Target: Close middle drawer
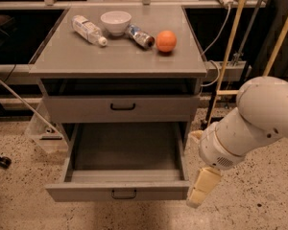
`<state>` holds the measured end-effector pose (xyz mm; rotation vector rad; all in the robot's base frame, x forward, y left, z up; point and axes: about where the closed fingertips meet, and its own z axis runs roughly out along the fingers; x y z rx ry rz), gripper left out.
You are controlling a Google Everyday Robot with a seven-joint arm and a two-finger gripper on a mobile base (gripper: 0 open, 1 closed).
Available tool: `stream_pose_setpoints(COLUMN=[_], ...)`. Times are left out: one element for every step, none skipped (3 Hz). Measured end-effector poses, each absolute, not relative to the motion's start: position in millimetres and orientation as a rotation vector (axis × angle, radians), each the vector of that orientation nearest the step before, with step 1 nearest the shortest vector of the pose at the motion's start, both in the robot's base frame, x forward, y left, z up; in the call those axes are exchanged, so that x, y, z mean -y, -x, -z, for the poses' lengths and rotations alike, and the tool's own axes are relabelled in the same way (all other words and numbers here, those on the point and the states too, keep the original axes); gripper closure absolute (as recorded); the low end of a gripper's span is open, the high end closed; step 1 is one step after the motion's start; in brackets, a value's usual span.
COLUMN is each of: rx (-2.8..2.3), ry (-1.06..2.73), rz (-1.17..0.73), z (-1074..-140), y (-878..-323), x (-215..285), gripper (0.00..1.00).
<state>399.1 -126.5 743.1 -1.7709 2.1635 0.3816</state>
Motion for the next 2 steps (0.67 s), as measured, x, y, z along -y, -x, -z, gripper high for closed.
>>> stream_pose_setpoints(rx=[-2.134, -2.062], ry=[1.835, 1.869], rz=[-0.421, -0.576], z=[-713.0, -647.8], y=[-392.9, -374.8], x=[108.9, 79.6], gripper=[0.00, 0.00])
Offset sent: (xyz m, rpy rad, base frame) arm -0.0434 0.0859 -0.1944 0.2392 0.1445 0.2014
